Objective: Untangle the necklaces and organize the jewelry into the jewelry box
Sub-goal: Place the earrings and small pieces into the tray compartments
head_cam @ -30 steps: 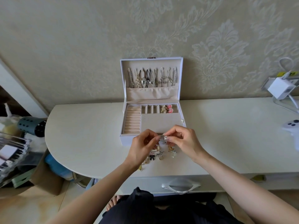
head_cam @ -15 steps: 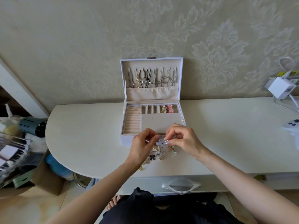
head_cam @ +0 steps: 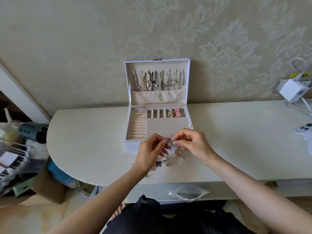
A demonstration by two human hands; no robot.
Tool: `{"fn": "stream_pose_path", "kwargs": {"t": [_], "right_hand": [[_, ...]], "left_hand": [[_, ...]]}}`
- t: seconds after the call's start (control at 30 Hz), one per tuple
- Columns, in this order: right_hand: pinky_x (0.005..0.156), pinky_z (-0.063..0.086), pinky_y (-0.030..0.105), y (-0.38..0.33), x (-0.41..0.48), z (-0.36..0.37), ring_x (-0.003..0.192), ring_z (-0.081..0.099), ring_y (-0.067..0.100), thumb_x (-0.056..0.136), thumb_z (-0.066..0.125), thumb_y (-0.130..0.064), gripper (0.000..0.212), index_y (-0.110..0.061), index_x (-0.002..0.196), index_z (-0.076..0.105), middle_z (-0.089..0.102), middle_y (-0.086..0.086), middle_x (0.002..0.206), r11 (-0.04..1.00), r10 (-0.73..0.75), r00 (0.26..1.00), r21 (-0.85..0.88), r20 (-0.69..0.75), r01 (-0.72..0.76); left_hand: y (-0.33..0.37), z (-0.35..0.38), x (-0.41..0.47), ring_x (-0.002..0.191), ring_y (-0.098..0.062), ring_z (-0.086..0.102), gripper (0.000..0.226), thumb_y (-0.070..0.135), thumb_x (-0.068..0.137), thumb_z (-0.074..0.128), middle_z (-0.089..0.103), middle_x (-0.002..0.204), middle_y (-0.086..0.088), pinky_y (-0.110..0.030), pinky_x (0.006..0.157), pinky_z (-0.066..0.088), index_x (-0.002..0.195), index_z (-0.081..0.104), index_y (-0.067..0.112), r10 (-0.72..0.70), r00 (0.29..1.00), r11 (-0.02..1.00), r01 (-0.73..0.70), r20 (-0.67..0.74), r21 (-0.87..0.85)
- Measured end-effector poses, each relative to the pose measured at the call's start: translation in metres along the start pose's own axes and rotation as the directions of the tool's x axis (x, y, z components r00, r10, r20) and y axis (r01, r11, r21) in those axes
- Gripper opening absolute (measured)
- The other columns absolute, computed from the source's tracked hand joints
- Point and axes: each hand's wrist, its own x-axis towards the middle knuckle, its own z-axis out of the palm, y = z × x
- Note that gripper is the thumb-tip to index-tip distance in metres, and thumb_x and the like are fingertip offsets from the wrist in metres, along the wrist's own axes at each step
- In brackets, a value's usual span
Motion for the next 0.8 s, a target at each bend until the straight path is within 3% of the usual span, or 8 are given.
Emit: {"fn": "stream_pose_path", "kwargs": {"t": [0.13,0.23,0.4,0.53,0.63,0.8], "right_hand": [[0.061,0.050,0.023,0.000,0.001,0.001,0.069,0.059,0.011,0.074,0.069,0.010,0.025,-0.015,0.068,0.070,0.063,0.001,0.077,0.998,-0.052,0.999,-0.024,0.015,0.052],[0.058,0.049,0.020,-0.002,0.002,0.001,0.063,0.062,0.009,0.076,0.068,0.009,0.023,-0.013,0.071,0.069,0.066,-0.001,0.070,1.000,-0.014,1.000,0.015,0.010,0.014],[0.052,0.049,0.025,0.001,0.002,-0.002,0.056,0.060,0.016,0.080,0.068,0.004,0.015,-0.011,0.078,0.070,0.066,0.005,0.066,0.998,0.012,0.999,0.067,-0.049,-0.009],[0.052,0.052,0.027,0.003,0.003,-0.003,0.056,0.061,0.017,0.083,0.064,0.004,0.017,-0.010,0.086,0.072,0.066,0.003,0.067,0.998,0.003,0.998,0.068,-0.055,0.001],[0.053,0.053,0.029,0.004,0.003,-0.003,0.057,0.062,0.020,0.086,0.060,0.004,0.018,-0.008,0.087,0.074,0.066,0.001,0.069,0.998,-0.018,0.996,0.051,-0.087,0.022],[0.059,0.056,0.034,0.004,0.002,-0.005,0.064,0.067,0.025,0.086,0.059,0.006,0.015,-0.003,0.085,0.071,0.066,0.010,0.077,0.997,-0.021,0.992,0.067,-0.122,0.029]], "left_hand": [[0.002,0.001,0.001,0.067,-0.006,0.061,0.011,0.012,0.094,0.055,0.065,0.081,-0.002,-0.020,0.059,0.050,0.090,0.060,0.004,0.015,1.000,1.000,-0.015,-0.017,0.020],[0.002,0.001,0.001,0.072,-0.004,0.060,0.008,0.010,0.093,0.056,0.061,0.091,-0.009,-0.019,0.060,0.050,0.085,0.060,0.012,0.061,0.998,0.997,-0.060,-0.028,0.051],[-0.002,-0.003,-0.001,0.072,-0.007,0.063,0.010,-0.002,0.089,0.057,0.061,0.086,-0.013,-0.019,0.065,0.051,0.085,0.060,0.007,0.159,0.987,0.984,-0.159,0.002,0.075],[-0.006,-0.004,0.000,0.078,-0.014,0.061,0.004,-0.001,0.085,0.063,0.061,0.087,-0.005,-0.026,0.072,0.051,0.084,0.064,0.003,0.262,0.964,0.957,-0.265,0.039,0.118],[-0.010,-0.003,0.000,0.077,-0.012,0.059,0.002,0.003,0.083,0.066,0.060,0.087,-0.001,-0.022,0.072,0.050,0.082,0.066,0.005,0.358,0.931,0.909,-0.365,0.072,0.200],[-0.033,-0.006,0.001,0.071,-0.016,0.057,0.009,0.014,0.086,0.060,0.058,0.089,-0.002,-0.033,0.064,0.049,0.086,0.065,0.006,0.430,0.889,0.760,-0.450,0.157,0.469]]}}
